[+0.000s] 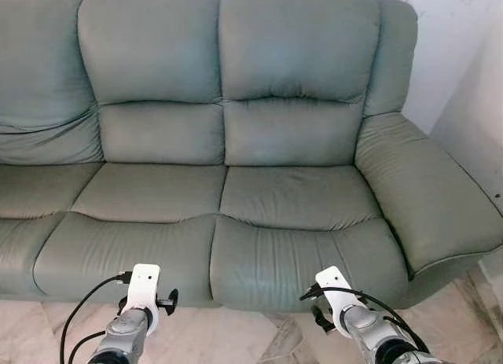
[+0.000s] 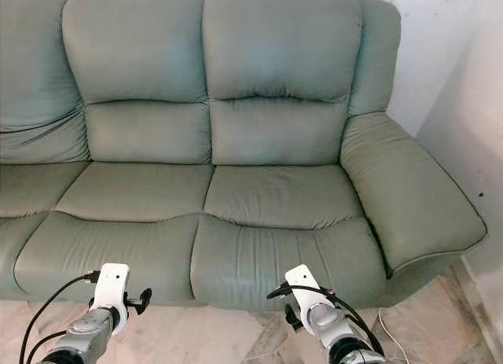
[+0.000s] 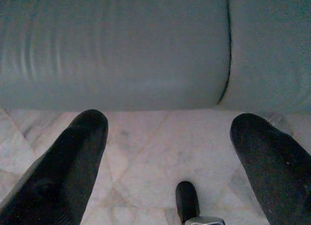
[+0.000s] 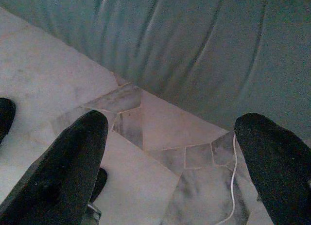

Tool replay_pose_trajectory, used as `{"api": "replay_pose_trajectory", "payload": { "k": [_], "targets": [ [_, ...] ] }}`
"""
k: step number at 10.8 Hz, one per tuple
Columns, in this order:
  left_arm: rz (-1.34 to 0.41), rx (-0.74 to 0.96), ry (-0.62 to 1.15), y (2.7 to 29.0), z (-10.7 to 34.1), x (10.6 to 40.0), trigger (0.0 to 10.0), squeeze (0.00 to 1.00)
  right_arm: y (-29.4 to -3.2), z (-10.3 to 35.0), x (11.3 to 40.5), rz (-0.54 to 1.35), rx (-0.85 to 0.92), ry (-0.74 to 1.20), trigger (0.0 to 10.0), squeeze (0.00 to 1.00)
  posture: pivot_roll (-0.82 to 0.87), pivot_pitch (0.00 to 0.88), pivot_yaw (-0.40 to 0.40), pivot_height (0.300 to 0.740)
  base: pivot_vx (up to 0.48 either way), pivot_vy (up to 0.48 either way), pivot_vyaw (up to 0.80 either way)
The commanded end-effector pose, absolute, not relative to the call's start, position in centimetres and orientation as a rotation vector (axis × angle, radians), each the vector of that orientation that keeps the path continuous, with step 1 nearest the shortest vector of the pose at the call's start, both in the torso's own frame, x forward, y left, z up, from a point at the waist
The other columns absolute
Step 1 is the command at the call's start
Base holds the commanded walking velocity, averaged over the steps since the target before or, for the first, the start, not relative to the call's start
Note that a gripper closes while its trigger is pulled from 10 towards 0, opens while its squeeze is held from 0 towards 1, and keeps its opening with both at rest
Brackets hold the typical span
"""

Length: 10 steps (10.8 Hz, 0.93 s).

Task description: Move the pillow to the sofa

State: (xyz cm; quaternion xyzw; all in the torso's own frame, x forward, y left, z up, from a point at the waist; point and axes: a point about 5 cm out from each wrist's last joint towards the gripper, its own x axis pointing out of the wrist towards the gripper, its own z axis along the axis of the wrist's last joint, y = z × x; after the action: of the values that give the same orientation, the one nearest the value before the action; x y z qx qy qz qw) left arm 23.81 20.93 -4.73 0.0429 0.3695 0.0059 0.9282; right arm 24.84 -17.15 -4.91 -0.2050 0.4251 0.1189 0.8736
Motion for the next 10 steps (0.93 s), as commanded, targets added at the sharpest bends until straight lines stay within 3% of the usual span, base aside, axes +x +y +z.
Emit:
{"api": "replay_pose_trajectory", "payload": {
  "k": [1, 10],
  "targets": [
    [0.022, 0.099, 0.775, 21.39, -4.88, 23.50, 10.0, 0.00, -17.09, -4.95, 24.78, 0.267, -0.440, 0.889, 10.0, 0.00, -0.01, 0.000, 0.022, 0.740, 0.000, 0.480, 0.00],
    [0.017, 0.114, 0.776, 21.44, -4.79, 23.63, 10.0, 0.00, -16.85, -5.05, 24.67, 0.293, -0.469, 0.887, 10.0, 0.00, -0.01, 0.000, 0.024, 0.740, 0.000, 0.480, 0.00]
  ]
}}
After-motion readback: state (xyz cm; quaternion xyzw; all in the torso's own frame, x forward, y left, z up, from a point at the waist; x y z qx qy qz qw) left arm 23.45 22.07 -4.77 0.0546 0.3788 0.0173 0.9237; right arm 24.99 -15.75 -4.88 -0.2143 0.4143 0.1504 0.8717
